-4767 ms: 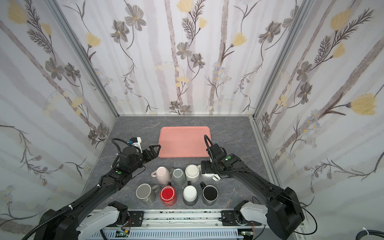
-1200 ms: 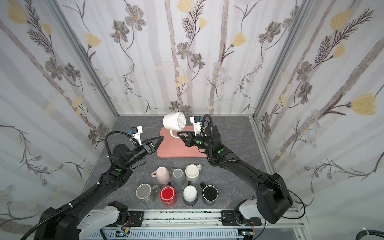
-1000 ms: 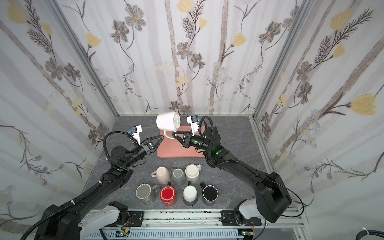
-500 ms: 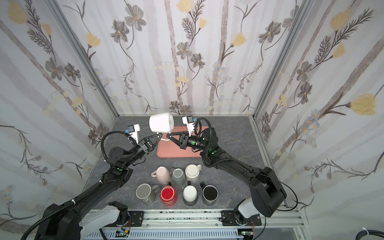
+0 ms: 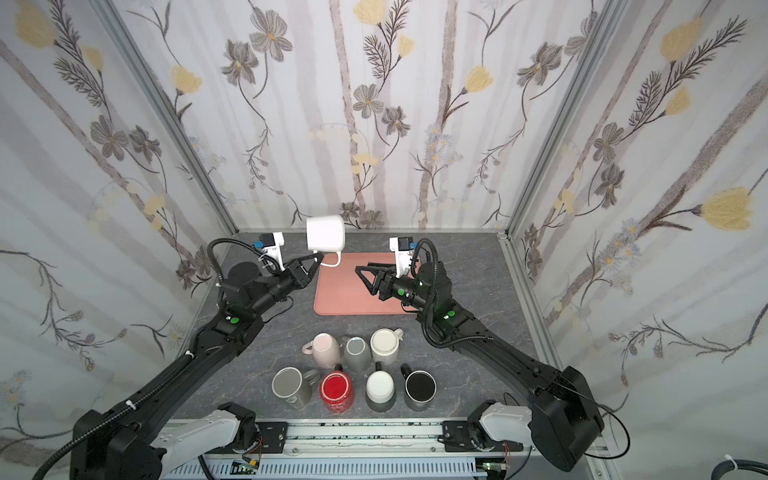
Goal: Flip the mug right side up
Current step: 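Grasp the mug handle with the left gripper while the right gripper releases, then lower the white mug onto the tray with the left gripper while the right arm retracts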
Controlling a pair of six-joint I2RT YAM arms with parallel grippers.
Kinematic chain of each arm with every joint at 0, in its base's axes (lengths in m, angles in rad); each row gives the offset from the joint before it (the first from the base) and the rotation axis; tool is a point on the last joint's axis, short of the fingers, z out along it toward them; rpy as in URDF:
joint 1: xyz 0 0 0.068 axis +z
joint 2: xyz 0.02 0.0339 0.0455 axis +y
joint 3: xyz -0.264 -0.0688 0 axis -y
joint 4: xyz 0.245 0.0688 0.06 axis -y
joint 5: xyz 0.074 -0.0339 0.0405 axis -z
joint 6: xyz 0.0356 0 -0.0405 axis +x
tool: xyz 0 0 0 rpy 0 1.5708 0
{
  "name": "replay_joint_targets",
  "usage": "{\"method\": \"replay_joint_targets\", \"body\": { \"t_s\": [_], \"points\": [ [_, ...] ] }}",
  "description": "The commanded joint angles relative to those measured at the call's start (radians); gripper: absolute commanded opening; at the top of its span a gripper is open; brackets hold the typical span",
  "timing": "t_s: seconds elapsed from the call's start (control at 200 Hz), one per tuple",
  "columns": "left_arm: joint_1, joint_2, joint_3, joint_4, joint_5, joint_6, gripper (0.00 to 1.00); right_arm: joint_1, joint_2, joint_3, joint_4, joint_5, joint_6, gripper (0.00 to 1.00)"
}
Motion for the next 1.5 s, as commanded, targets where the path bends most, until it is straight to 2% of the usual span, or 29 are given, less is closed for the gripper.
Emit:
{"method": "replay_joint_targets", "body": {
  "t_s": [0.0,0.075,0.22,0.405,0.63,0.914,1.034,1.164,1.414,1.494],
  "points": [
    [-0.056,0.102,0.113,-0.227,-0.272,0.184,0.0,-0.036,-0.052,-0.049,-0.097,0.125,-0.024,0.58],
    [-0.087,0.215,0.193,-0.301,-0.411,0.24,0.0,-0.065,-0.09,-0.089,-0.107,0.13,-0.011,0.58],
    [-0.093,0.425,0.326,-0.401,-0.56,0.313,0.0,-0.108,-0.151,-0.165,-0.146,0.139,-0.003,0.59],
    [-0.096,0.668,0.499,-0.476,-0.672,0.36,0.0,-0.148,-0.213,-0.207,-0.196,0.142,-0.018,0.59],
    [-0.094,0.824,0.626,-0.499,-0.761,0.413,0.0,-0.201,-0.269,-0.245,-0.219,0.11,-0.022,0.59],
    [-0.087,0.871,0.625,-0.369,-0.765,0.475,0.0,-0.259,-0.316,-0.284,-0.238,0.072,-0.023,0.6],
    [-0.086,0.892,0.634,-0.364,-0.761,0.49,0.0,-0.272,-0.324,-0.288,-0.24,0.062,-0.023,0.6],
    [-0.084,0.908,0.63,-0.372,-0.729,0.456,0.0,-0.276,-0.321,-0.293,-0.235,0.059,-0.021,0.6],
    [-0.069,0.92,0.596,-0.377,-0.757,0.41,0.0,-0.278,-0.322,-0.297,-0.233,0.053,-0.016,0.61],
    [-0.063,0.906,0.569,-0.364,-0.747,0.392,0.13,-0.28,-0.324,-0.299,-0.235,0.052,-0.015,0.61]
  ]
}}
